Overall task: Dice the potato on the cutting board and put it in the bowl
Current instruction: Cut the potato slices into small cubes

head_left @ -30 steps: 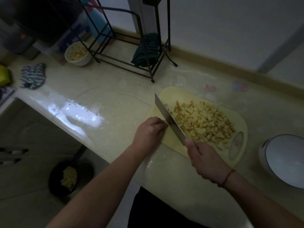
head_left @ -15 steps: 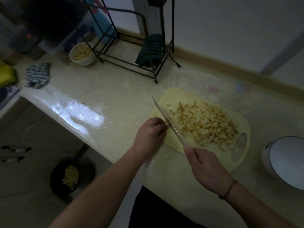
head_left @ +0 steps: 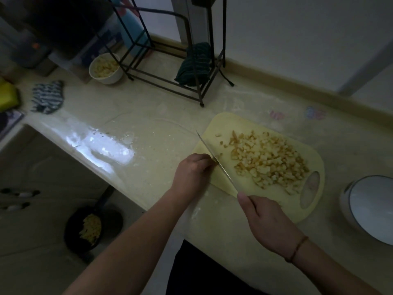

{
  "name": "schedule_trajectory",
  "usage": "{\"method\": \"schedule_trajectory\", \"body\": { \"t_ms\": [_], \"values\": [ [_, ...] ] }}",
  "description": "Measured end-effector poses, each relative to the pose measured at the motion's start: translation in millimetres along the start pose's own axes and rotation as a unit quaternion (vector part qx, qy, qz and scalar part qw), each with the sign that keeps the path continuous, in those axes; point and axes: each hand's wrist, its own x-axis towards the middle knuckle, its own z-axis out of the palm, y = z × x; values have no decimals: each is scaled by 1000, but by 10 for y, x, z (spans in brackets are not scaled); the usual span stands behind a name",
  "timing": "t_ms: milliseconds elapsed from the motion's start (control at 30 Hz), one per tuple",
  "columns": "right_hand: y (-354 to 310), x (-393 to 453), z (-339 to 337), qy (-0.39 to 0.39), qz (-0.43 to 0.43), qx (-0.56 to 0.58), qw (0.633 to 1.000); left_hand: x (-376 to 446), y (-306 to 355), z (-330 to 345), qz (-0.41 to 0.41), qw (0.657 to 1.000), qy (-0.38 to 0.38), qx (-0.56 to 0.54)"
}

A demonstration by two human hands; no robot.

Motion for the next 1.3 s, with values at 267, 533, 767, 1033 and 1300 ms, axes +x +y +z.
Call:
{"method": "schedule_trajectory", "body": {
  "t_ms": [267,533,767,1033,1300],
  "values": [
    [-35,209,10,-15,2,3,1000,21,-21,-44,18,1000,-19,-4],
    [31,108,-79,-19,75,79,994,-71,-64,26,-44,997,9,-64],
    [-132,7,-8,-19,17,49,998,-119,-61,5,-62,998,18,-28],
    [-142,-2,26,2,7,40,999,-94,19,26,-96,995,6,-18],
    [-111,16,33,2,10,36,999,-69,11,0,-90,996,-4,-1]
  ]
}}
